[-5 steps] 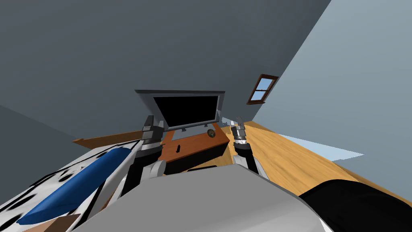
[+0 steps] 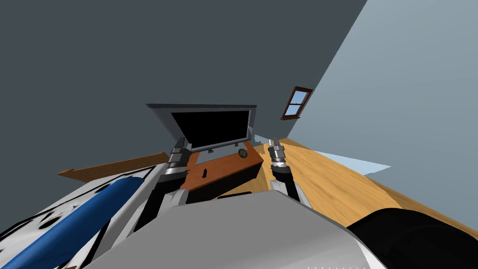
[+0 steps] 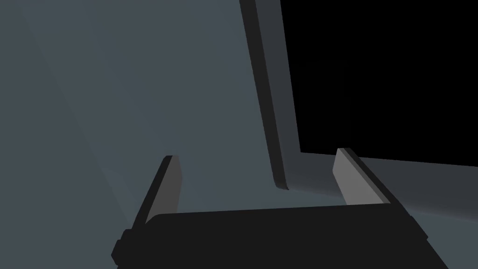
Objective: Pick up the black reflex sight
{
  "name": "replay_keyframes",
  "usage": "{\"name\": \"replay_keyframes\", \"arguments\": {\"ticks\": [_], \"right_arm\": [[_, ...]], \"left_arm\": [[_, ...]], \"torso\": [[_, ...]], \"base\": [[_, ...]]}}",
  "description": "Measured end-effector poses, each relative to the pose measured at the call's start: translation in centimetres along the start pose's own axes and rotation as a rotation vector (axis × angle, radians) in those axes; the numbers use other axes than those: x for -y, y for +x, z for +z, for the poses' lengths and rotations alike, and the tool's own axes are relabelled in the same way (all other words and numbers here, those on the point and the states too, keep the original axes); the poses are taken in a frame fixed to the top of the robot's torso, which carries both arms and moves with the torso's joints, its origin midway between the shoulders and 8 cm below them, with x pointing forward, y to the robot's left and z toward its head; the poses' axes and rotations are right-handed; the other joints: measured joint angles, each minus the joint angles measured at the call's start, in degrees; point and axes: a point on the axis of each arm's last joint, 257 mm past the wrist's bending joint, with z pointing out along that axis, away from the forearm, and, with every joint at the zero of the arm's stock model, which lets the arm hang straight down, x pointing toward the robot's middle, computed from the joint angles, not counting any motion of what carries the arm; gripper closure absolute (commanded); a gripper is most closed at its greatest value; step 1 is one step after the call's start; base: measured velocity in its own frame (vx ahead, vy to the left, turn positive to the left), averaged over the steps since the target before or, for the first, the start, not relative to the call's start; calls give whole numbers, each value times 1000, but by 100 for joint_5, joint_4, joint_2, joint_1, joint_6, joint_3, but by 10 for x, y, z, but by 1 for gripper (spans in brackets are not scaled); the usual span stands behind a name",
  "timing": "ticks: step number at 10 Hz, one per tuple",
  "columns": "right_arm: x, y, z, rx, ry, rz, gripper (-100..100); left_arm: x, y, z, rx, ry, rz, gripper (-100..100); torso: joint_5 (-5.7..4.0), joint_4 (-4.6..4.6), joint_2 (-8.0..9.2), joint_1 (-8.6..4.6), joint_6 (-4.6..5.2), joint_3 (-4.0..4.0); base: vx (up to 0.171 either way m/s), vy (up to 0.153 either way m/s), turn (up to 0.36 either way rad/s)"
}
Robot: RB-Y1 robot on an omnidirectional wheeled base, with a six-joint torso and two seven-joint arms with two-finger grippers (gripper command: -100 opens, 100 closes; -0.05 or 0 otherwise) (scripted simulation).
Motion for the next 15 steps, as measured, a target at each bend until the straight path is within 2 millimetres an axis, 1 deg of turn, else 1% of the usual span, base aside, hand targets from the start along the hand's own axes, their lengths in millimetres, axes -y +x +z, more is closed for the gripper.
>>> {"name": "replay_keyframes", "arguments": {"ticks": [3,5,6,7,8,9,12,13,14,15], "right_arm": [[0,0,0,0,0,0,0],[0,0,0,0,0,0,0],[0,0,0,0,0,0,0],[0,0,0,0,0,0,0],[0,0,0,0,0,0,0],[0,0,0,0,0,0,0],[0,0,0,0,0,0,0],[0,0,0,0,0,0,0],[0,0,0,0,0,0,0],[0,0,0,0,0,0,0]], "left_arm": [[-43,-1,-8,-48,-126,81,-100],[-82,-10,-16,-75,-231,140,-100],[-98,-13,-24,-90,-289,170,-100],[-111,-15,-28,-97,-323,186,-100],[-127,-23,-34,-106,-362,206,-100],[-149,-29,-48,-117,-420,229,-100],[-175,-34,-63,-137,-512,269,-100],[-191,-39,-68,-146,-555,285,-100],[-209,-51,-81,-156,-614,307,-100],[-219,-52,-91,-162,-650,315,-100]], "torso": [[0,2,9,-1,0,6],[2,3,13,9,0,8],[2,3,12,7,-1,7],[2,1,2,5,-4,2],[1,0,-3,6,0,-1],[2,0,0,7,-1,0],[1,0,-5,5,-4,-2],[1,-1,-7,5,-1,-3],[2,0,-2,11,0,-1],[3,0,-2,12,-7,0]], "base": [[-70,18,-234],[-79,33,-256],[-44,21,-77],[-35,18,-220],[-48,23,-287],[-41,23,-99],[-37,19,-170],[-52,30,-401],[-48,37,-99],[-39,29,-157]]}}
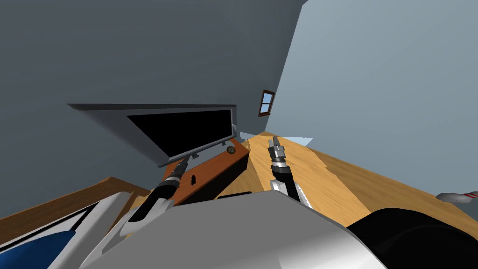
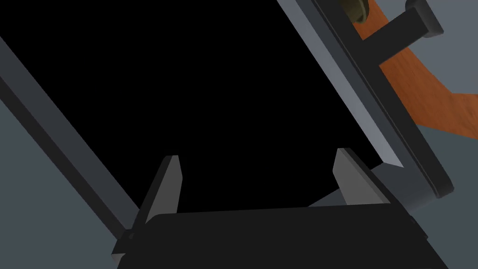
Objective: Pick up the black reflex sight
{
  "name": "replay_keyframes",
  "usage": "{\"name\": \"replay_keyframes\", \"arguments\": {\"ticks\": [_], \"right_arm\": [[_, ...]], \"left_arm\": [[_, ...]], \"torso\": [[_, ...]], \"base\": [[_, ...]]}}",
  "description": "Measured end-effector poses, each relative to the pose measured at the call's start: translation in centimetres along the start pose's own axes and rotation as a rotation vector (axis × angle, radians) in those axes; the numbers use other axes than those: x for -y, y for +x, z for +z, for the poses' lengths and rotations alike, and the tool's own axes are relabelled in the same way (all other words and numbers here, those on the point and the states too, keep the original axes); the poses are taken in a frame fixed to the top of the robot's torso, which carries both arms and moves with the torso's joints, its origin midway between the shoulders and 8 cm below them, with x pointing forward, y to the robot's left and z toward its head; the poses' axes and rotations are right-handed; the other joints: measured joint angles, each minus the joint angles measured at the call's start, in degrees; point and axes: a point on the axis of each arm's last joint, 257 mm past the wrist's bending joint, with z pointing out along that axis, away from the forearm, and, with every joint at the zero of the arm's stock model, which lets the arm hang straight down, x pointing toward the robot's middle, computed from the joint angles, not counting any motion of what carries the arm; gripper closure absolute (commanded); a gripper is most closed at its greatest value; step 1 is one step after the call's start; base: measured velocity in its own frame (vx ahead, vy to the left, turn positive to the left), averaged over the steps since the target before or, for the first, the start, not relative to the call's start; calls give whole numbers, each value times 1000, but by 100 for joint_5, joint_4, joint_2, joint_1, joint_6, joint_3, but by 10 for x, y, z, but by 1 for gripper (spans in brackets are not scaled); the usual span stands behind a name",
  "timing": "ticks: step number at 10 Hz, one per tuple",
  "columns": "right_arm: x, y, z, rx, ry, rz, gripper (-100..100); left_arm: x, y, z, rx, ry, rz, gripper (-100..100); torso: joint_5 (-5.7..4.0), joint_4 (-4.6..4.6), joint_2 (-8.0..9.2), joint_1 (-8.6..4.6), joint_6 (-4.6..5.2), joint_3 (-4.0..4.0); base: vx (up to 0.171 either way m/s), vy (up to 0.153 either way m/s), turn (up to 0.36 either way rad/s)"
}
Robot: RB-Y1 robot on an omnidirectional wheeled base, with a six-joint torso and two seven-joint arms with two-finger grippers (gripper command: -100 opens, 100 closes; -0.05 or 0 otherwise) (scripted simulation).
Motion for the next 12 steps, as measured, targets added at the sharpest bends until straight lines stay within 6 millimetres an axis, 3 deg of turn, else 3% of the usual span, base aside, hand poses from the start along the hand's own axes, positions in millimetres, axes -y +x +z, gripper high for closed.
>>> {"name": "replay_keyframes", "arguments": {"ticks": [5,12], "right_arm": [[0,0,0,0,0,0,0],[0,0,0,0,0,0,0]], "left_arm": [[-73,10,-6,-50,-186,51,-100],[-153,21,-31,-122,-413,95,-100]], "torso": [[0,-2,-9,1,5,-6],[0,-2,-14,2,-1,-8]], "base": [[-28,31,-162],[-23,33,-170]]}}
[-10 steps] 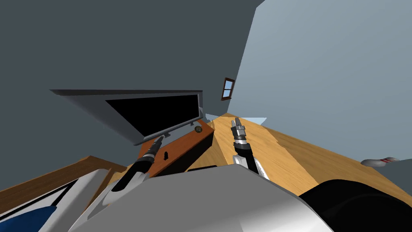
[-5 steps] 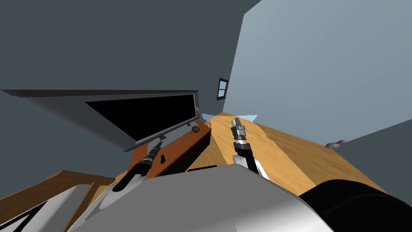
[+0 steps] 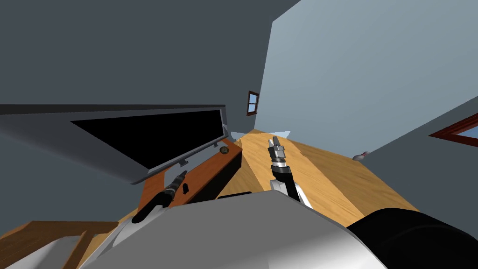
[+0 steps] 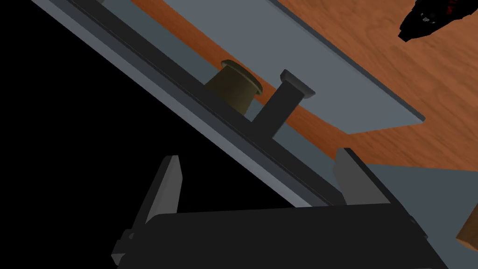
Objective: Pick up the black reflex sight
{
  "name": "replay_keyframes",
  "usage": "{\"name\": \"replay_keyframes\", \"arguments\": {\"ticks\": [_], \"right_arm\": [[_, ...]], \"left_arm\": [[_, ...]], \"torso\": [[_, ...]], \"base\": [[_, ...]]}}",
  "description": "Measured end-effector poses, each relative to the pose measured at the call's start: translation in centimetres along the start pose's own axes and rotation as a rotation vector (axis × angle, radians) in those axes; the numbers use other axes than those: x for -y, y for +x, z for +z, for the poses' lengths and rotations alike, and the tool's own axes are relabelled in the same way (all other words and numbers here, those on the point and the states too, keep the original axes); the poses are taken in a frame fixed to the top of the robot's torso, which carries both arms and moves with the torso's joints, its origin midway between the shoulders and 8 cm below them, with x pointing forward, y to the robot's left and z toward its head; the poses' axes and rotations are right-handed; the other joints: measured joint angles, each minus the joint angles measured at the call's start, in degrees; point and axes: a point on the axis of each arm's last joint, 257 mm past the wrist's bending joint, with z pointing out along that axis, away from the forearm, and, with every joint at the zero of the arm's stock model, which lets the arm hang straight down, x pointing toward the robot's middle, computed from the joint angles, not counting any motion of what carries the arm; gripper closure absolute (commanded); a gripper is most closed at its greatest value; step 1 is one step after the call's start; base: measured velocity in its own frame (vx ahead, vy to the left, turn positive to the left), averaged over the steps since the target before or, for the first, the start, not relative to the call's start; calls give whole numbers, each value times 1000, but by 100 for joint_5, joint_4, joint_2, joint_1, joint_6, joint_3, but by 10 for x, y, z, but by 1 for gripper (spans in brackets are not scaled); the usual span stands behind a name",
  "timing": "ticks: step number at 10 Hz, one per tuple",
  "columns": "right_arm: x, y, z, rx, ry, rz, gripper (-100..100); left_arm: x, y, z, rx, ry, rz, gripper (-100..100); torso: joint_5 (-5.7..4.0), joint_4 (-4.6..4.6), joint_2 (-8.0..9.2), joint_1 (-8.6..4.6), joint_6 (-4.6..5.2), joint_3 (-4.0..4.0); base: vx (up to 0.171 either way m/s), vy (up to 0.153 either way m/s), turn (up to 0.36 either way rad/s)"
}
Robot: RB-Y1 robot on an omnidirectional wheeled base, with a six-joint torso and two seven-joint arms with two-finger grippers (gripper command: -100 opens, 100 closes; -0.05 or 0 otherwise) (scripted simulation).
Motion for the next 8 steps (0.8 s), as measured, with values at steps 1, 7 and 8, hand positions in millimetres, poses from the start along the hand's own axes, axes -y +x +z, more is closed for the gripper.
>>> {"name": "replay_keyframes", "arguments": {"ticks": [1,7,8], "right_arm": [[0,0,0,0,0,0,0],[0,0,0,0,0,0,0],[0,0,0,0,0,0,0]], "left_arm": [[-17,1,4,-14,-40,6,-100],[-108,30,0,-108,-267,34,-100],[-115,32,-2,-117,-288,38,-100]], "torso": [[1,0,0,3,3,-1],[3,-1,-7,11,5,-4],[2,-1,-5,9,-2,-3]], "base": [[-21,58,-370],[-16,47,-177],[-21,47,-178]]}}
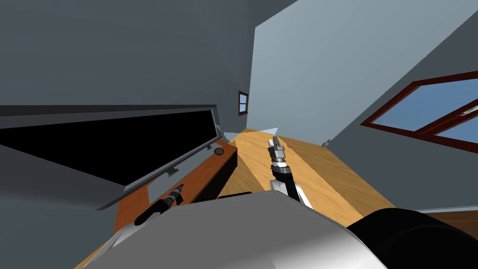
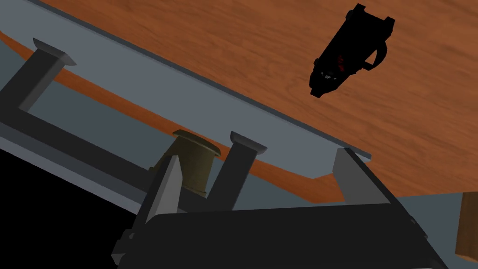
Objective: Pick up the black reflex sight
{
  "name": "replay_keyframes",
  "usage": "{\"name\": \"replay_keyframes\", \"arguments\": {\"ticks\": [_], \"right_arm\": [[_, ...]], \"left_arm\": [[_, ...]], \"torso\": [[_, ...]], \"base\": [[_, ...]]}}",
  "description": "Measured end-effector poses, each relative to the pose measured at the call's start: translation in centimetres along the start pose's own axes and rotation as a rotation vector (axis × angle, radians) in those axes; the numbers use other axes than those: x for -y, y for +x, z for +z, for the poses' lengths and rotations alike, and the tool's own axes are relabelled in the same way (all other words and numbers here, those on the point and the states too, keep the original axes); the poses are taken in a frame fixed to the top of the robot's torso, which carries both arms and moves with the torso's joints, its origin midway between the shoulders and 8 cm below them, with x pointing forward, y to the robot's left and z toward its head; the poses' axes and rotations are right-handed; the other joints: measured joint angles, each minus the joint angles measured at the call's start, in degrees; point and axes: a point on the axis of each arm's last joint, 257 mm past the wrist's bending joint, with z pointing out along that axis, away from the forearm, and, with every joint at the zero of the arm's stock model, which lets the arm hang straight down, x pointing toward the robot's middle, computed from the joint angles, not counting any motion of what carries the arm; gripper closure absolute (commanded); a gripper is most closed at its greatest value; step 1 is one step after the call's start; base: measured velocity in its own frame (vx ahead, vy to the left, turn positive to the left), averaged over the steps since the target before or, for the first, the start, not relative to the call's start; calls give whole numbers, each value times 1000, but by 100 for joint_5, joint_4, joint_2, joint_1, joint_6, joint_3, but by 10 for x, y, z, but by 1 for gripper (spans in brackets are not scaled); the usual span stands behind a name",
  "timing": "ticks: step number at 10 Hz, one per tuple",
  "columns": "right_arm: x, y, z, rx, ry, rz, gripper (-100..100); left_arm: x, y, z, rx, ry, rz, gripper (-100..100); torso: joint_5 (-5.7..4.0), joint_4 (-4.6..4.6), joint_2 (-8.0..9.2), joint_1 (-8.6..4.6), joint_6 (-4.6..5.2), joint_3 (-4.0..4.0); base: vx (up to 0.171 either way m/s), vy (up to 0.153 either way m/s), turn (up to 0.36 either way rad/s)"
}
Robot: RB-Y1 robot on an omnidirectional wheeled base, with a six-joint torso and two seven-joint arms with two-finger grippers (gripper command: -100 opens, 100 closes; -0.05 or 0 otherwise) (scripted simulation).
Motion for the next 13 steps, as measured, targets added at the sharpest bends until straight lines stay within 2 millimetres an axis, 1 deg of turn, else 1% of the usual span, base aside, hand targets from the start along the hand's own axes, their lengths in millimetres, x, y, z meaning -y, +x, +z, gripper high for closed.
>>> {"name": "replay_keyframes", "arguments": {"ticks": [2,4,8,11,13], "right_arm": [[0,0,0,0,0,0,0],[0,0,0,0,0,0,0],[0,0,0,0,0,0,0],[0,0,0,0,0,0,0],[0,0,0,0,0,0,0]], "left_arm": [[-25,13,1,-36,-76,8,-100],[-57,29,1,-81,-162,15,-100],[-100,53,3,-142,-275,23,-100],[-135,76,-5,-196,-363,32,-100],[-149,89,-5,-227,-409,35,-100]], "torso": [[0,1,2,2,5,1],[3,0,-1,14,1,-1],[3,-1,-7,11,1,-4],[3,-2,-12,16,2,-7],[3,-4,-21,12,-1,-12]], "base": [[-20,66,-290],[-14,81,-135],[-10,70,-192],[8,89,-220],[12,55,-78]]}}
